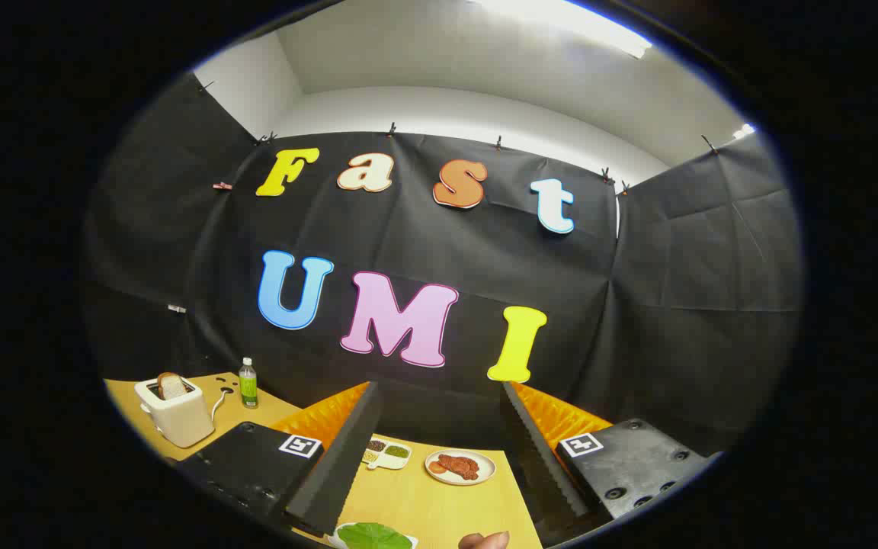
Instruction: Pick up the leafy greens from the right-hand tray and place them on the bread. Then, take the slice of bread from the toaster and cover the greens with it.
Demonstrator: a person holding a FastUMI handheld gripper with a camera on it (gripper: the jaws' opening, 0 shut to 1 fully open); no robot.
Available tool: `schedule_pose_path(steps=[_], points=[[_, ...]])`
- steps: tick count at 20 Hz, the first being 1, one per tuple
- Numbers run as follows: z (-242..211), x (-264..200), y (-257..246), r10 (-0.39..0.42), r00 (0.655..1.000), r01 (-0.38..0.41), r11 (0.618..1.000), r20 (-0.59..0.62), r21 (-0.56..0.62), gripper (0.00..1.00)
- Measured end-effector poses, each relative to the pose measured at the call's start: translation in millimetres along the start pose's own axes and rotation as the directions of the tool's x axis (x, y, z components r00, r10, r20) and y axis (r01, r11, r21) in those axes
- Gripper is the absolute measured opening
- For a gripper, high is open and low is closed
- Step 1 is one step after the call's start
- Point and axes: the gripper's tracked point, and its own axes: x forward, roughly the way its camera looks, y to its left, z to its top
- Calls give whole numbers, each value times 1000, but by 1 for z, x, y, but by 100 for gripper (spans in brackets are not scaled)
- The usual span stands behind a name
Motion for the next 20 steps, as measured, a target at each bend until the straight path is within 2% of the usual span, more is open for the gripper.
schedule_pose_path(steps=[12,20], points=[[-3,6,5,-6,1000,6,1000,-21,21,97],[-7,13,16,27,999,-27,999,-37,18,97]])
